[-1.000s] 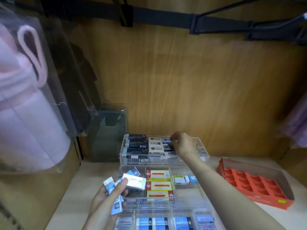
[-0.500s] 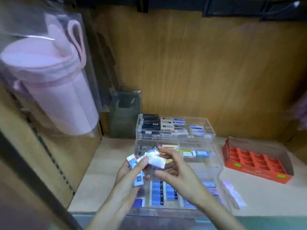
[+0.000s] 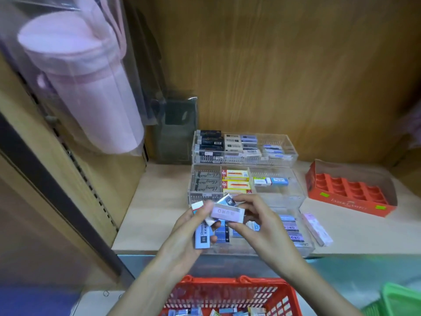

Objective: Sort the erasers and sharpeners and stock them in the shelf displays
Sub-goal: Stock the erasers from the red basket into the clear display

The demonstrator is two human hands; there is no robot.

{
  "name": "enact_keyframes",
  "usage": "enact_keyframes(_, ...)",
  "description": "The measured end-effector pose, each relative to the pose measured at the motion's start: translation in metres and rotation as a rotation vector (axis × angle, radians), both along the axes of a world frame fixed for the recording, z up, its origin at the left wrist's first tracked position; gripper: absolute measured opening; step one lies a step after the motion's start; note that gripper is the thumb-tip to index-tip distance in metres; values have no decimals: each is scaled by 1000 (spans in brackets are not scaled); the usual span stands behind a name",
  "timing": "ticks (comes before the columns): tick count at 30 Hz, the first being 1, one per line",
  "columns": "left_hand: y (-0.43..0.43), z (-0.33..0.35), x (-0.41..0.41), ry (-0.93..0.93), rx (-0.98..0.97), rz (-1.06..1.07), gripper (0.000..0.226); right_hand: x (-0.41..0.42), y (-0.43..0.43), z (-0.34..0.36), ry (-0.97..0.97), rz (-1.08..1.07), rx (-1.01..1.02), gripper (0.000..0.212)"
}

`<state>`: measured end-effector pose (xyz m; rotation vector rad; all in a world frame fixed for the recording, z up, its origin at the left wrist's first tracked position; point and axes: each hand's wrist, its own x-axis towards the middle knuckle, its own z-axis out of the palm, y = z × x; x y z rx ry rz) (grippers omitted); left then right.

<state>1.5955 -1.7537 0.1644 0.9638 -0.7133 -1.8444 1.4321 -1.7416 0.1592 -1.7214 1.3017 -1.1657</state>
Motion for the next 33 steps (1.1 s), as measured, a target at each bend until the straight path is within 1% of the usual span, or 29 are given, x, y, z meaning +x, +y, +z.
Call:
enact_keyframes(1, -1, 0, -1, 2, 5, 12, 40, 0, 1, 1, -37, 4, 10, 38)
enact_keyframes(3, -2, 0, -3, 13, 3, 35, 38, 1, 3, 2, -214, 27, 57, 33)
enact_keyframes(5, -3, -1, -7, 12, -26, 32, 33, 0, 8, 2, -456, 32, 114, 31)
enact_keyframes(6, -2, -1, -10, 2, -41, 28, 30, 0, 11, 1, -591, 36, 153, 34)
enact_keyframes(8, 2, -5, -18, -38, -67, 13, 30, 1, 17, -2, -880, 69, 230, 38)
enact_keyframes(9, 5, -7, -24, -63, -82, 3, 31, 2, 20, -3, -1000, 74, 261, 36)
enact_keyframes(11, 9, -13, -31, -100, -114, -3, 29, 2, 25, -5, -1127, 33, 310, 27)
enact_keyframes(12, 10, -15, -34, -115, -126, 1, 28, -1, 28, -7, -1149, -7, 329, 24)
enact_keyframes(14, 11, -19, -38, -151, -143, 2, 27, -7, 32, -14, -1141, -113, 363, 23)
enact_keyframes(15, 11, -22, -40, -173, -147, 2, 26, -11, 33, -17, -1097, -170, 375, 20)
enact_keyframes(16, 11, -24, -41, -195, -146, 4, 25, -16, 34, -20, -1006, -241, 374, 15)
enact_keyframes(17, 10, -27, -42, -215, -141, 10, 24, -25, 32, -23, -865, -318, 355, 11)
enact_keyframes(19, 9, -31, -43, -242, -132, 23, 23, -50, 23, -28, -485, -443, 253, 9)
enact_keyframes(21, 8, -33, -44, -253, -126, 28, 22, -78, 9, -31, -132, -456, 155, 10)
enact_keyframes(22, 8, -34, -43, -253, -127, 28, 22, -91, 2, -33, 10, -440, 142, 11)
enact_keyframes(24, 8, -37, -44, -257, -127, 20, 22, -110, -12, -43, 228, -394, 171, 10)
enact_keyframes(26, 8, -39, -42, -268, -132, 15, 22, -119, -19, -52, 379, -343, 207, 10)
enact_keyframes(29, 5, -43, -39, -280, -118, 26, 22, -124, -28, -63, 459, -298, 212, 10)
enact_keyframes(30, 4, -44, -38, -279, -111, 28, 22, -124, -29, -65, 500, -290, 190, 12)
enact_keyframes(33, 4, -45, -36, -281, -108, 23, 22, -127, -32, -72, 728, -235, 80, 21)
